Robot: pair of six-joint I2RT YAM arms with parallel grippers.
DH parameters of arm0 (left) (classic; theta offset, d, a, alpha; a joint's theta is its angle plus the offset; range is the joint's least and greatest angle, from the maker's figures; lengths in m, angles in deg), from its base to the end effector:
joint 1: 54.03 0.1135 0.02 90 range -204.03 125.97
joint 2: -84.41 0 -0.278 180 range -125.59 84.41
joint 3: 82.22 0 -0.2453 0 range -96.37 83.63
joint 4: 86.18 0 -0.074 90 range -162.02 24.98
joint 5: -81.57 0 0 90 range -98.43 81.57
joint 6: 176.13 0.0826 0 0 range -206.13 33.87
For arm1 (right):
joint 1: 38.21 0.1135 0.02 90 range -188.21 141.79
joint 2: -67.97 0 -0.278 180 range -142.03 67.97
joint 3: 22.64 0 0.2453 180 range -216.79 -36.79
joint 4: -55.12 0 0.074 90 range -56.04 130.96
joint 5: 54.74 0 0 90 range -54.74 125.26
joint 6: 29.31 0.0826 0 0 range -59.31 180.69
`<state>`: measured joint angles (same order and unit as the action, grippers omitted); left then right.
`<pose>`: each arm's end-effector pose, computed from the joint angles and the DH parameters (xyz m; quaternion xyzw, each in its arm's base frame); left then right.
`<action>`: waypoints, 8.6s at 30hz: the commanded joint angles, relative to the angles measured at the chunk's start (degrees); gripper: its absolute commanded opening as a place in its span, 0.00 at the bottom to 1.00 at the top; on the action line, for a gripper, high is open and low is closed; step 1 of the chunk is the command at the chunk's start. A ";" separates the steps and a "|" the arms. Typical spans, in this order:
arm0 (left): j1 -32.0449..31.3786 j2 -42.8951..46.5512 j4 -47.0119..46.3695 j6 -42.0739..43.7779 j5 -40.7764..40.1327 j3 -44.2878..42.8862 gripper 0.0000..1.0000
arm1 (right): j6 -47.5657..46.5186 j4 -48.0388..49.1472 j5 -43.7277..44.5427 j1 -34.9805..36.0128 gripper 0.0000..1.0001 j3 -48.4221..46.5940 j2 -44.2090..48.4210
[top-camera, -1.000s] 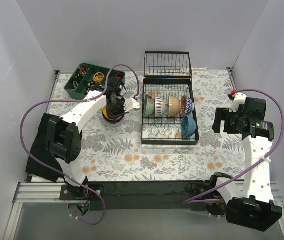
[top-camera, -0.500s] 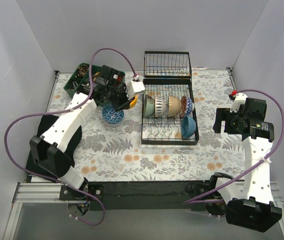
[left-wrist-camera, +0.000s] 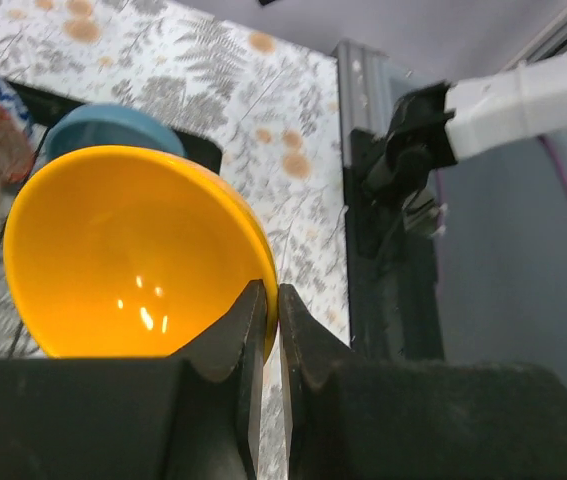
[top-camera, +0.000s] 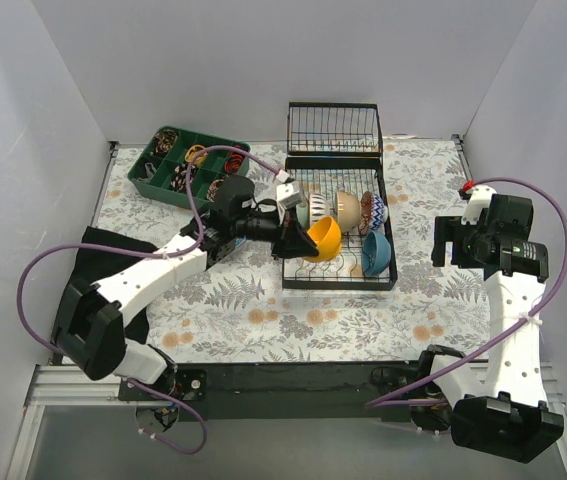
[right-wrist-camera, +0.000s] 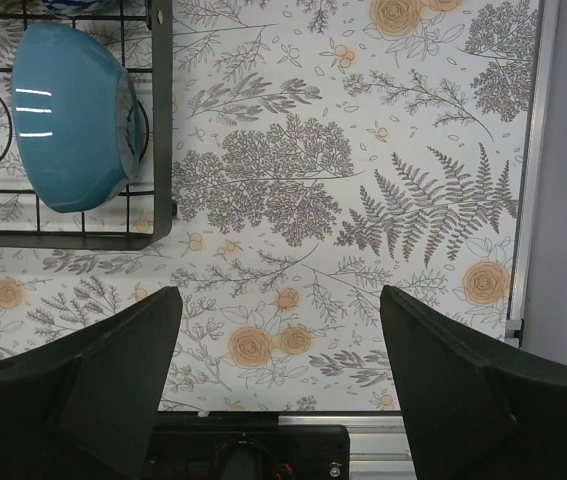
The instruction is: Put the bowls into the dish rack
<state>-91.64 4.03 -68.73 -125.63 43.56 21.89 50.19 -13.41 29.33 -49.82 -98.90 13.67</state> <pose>0.2248 -0.2553 0.3217 0.2330 0.7488 -0.5976 0.1670 0.1904 -0.0304 0.3176 -0.0102 0.9279 -0.0237 0.3719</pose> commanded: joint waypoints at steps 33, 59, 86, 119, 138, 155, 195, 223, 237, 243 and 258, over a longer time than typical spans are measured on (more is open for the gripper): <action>-6.60 -32.73 -44.34 -74.31 -25.44 -3.22 0.00 | -2.95 -0.39 4.53 -0.25 0.88 -1.79 -7.04; -6.69 -26.33 -35.29 -69.06 -25.62 0.30 0.52 | -2.16 0.14 2.42 -0.25 0.88 -1.53 -6.78; 11.40 -15.67 53.44 41.29 -28.52 -30.68 0.65 | -1.80 -0.21 -2.33 -0.25 0.89 -1.61 3.07; 17.13 -20.95 59.02 78.70 -48.38 -23.07 0.55 | 0.57 0.40 -4.00 -0.34 0.89 -1.26 1.57; 17.21 -23.42 62.36 79.67 -49.26 -28.00 0.17 | 0.66 1.11 -3.91 -0.34 0.89 -0.56 1.13; 16.60 -16.12 57.09 75.81 -42.24 -20.44 0.43 | 0.92 1.72 -4.44 -0.34 0.88 0.06 0.43; 17.04 -29.48 76.43 64.38 -28.78 -34.93 0.07 | 0.92 2.34 -4.35 -0.77 0.88 0.67 -0.36; 14.40 -17.80 66.67 54.54 -33.62 -33.71 0.00 | 1.45 3.13 -4.00 -1.22 0.89 1.46 0.60; 11.06 -10.07 59.83 36.12 -15.71 -39.16 0.00 | 1.54 3.04 -3.56 -1.48 0.88 1.29 0.95; 9.13 -3.65 43.40 18.61 0.28 -30.39 0.00 | 1.28 2.69 -2.15 -1.65 0.88 1.02 1.83; 7.90 3.22 -31.82 -40.68 8.93 7.41 0.00 | -0.04 1.02 1.36 -2.09 0.88 -0.56 1.22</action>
<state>-83.62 6.80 -74.72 -146.51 51.10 26.66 50.86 -12.58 29.61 -51.48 -97.74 15.04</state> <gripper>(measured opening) 0.077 0.884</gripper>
